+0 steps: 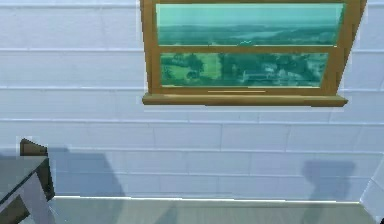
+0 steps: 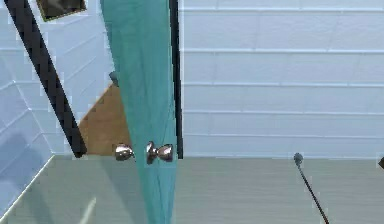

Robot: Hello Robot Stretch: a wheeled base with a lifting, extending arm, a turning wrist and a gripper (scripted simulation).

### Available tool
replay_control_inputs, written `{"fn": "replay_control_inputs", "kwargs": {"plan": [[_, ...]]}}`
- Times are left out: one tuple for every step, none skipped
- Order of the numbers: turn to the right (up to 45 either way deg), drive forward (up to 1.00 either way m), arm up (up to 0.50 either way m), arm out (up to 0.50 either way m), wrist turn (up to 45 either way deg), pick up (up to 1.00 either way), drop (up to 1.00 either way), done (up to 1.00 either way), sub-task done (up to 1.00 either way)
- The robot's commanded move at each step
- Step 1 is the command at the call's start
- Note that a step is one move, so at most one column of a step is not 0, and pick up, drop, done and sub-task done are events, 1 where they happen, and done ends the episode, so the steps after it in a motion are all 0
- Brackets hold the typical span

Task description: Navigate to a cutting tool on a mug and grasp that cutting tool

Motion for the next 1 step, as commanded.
{"fn": "replay_control_inputs", "kwargs": {"plan": [[0.0, 0.45, 0.00, 0.00, 0.0, 0.00, 0.00, 0.00, 0.00]]}}
